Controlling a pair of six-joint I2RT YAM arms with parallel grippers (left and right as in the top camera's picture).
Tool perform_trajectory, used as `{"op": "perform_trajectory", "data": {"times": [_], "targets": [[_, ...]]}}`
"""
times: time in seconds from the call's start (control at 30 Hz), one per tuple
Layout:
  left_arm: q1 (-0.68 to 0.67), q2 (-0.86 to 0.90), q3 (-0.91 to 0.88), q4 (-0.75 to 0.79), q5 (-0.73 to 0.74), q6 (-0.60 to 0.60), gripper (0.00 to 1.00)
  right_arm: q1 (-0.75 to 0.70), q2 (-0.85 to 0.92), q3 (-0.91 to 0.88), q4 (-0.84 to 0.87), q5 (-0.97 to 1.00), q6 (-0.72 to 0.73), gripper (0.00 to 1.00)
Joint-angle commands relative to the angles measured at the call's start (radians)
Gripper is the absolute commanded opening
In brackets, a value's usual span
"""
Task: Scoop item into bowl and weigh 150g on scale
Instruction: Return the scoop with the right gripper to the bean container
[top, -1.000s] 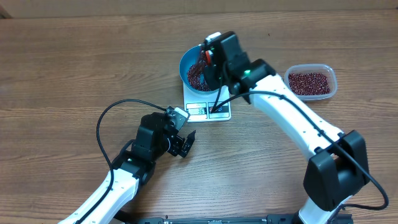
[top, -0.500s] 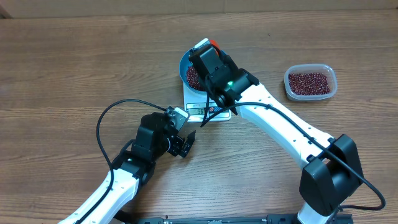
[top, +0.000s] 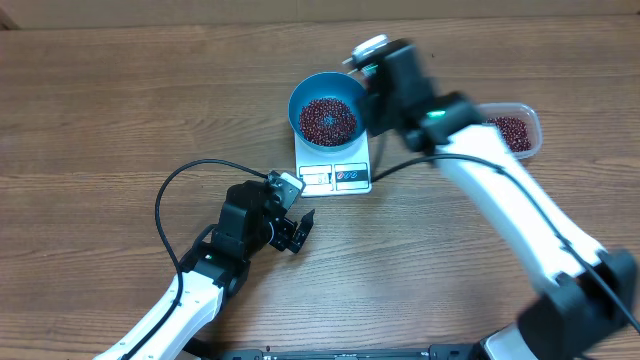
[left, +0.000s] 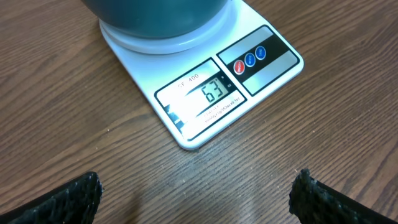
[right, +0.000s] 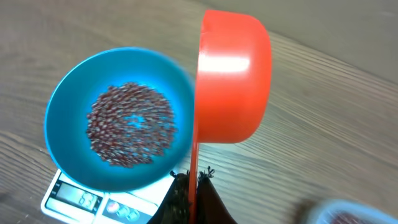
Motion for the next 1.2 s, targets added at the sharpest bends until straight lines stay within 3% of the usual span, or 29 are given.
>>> {"op": "perform_trajectory", "data": {"times": [0.0,0.23,0.43,0.6,0.8,1.17], "targets": [[-0.001,0.008,-0.001,0.003,0.003,-0.015,1.0,-0.108,-0.106,0.025,-0.051,-0.121,0.014,0.04],[-0.001,0.008,-0.001,0.003,0.003,-0.015,1.0,-0.362,-0.118,0.012,-0.208,-0.12,0.0,0.04],[-0.001,0.008,-0.001,0.003,0.003,-0.015,1.0,-0.488,-0.066,-0.045,-0.236,-0.116,-0.044,0.04],[-0.001,0.008,-0.001,0.003,0.003,-0.015,1.0,-0.529,0.004,-0.085,-0.224,-0.1,-0.059,0.04],[-0.001,0.008,-0.001,0.003,0.003,-0.015,1.0,-0.532,0.134,-0.085,-0.265,0.077,-0.063,0.04],[-0.001,0.008,-0.001,0.003,0.003,-0.015,0.99,-0.533,0.203,-0.099,-0.255,0.133,-0.07,0.04]]}}
